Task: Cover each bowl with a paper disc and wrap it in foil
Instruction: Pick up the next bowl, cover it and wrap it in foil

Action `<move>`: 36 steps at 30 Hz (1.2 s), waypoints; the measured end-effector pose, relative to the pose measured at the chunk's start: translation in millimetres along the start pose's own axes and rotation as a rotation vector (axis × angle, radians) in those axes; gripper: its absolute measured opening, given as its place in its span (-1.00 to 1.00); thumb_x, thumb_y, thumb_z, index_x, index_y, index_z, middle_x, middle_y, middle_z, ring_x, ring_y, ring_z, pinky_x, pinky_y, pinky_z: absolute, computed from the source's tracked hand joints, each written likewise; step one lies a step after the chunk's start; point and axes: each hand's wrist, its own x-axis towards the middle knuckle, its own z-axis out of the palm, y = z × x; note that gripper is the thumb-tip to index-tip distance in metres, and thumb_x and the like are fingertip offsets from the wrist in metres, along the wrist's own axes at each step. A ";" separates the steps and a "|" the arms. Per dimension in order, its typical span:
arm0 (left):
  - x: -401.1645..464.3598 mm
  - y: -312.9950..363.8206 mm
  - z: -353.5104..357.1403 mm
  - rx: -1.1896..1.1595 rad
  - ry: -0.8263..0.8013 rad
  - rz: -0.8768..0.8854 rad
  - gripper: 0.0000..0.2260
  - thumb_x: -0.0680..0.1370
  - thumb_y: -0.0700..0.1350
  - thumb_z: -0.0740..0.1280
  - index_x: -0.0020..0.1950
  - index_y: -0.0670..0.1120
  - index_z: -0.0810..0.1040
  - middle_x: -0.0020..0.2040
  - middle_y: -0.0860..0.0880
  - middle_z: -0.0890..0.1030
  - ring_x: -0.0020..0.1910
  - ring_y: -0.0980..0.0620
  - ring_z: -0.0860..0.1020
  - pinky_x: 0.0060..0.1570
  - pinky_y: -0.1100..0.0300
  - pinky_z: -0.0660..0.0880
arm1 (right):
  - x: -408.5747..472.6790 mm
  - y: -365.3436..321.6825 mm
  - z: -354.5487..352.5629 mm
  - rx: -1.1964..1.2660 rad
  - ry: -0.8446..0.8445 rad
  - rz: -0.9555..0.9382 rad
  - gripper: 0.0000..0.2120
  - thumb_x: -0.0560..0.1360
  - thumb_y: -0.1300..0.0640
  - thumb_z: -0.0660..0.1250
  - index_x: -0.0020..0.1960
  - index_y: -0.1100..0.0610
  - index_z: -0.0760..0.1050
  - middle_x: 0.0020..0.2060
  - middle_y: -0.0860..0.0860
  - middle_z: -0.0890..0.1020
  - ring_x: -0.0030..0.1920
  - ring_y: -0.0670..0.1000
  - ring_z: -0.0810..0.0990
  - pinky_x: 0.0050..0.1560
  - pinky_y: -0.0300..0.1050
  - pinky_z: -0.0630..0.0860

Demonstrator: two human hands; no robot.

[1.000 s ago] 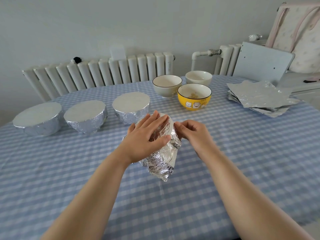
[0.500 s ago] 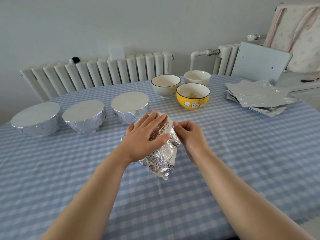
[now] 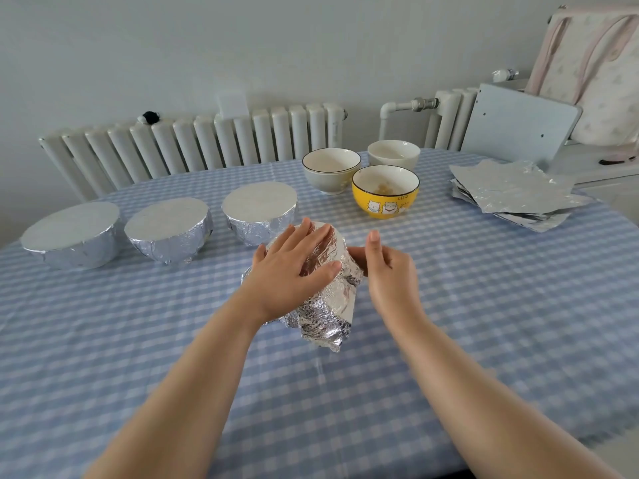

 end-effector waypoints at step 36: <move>17.1 31.8 8.8 0.435 -0.106 0.019 -0.33 0.52 0.45 -0.01 0.58 0.26 -0.03 0.63 0.09 -0.11 0.60 0.02 -0.15 0.48 -0.30 -0.17 | 10.0 1.5 -17.4 -0.262 0.007 0.058 -0.58 0.55 -0.12 0.34 -0.26 0.22 0.60 -0.45 0.04 0.57 -0.38 -0.02 0.51 -0.34 -0.12 0.36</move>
